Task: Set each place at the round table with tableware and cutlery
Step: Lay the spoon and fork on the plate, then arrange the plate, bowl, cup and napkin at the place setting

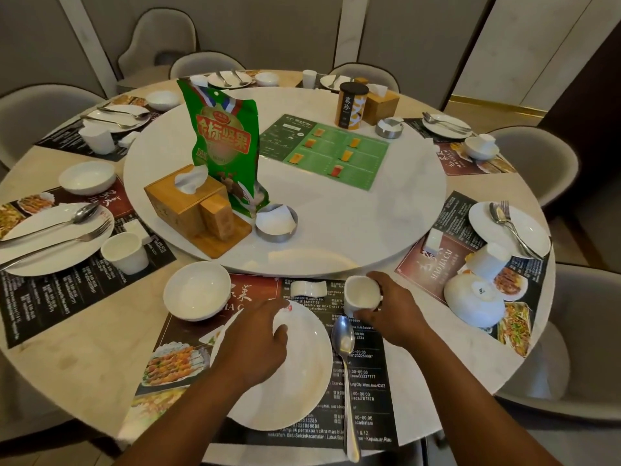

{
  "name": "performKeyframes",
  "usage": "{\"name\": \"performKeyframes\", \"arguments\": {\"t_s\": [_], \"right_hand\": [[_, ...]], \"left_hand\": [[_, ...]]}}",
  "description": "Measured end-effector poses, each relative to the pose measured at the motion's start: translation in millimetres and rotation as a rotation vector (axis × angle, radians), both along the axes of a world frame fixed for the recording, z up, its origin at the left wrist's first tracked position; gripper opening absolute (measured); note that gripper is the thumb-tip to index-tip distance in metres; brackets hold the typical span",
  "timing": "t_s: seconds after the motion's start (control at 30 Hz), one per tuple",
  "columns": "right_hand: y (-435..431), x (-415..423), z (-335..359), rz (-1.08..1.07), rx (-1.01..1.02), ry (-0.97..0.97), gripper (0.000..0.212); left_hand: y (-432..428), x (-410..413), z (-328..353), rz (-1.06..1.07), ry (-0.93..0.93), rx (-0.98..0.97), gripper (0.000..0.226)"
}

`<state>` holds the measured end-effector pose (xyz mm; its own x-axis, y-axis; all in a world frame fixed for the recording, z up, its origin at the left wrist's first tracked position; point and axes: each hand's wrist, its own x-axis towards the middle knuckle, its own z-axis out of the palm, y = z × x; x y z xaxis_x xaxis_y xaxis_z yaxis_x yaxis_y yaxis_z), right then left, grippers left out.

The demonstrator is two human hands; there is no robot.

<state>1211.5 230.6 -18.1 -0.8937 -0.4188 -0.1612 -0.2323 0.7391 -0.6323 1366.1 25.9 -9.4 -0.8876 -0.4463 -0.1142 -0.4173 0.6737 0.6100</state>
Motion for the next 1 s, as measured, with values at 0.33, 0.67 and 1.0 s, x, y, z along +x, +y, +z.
{"name": "performKeyframes", "arguments": {"t_s": [0.33, 0.67, 1.0], "right_hand": [[-1.1, -3.4, -12.2, -0.004, -0.02, -0.038, 0.075], [19.7, 23.8, 0.1, -0.188, -0.04, -0.06, 0.062], [36.2, 90.5, -36.0, -0.242, -0.075, -0.169, 0.018]], "left_hand": [[1.5, -27.8, -17.7, -0.116, -0.02, -0.178, 0.044], [2.6, -64.5, -42.9, -0.342, -0.073, -0.399, 0.046], [6.8, -70.5, -45.8, -0.364, -0.109, -0.462, 0.047]]}}
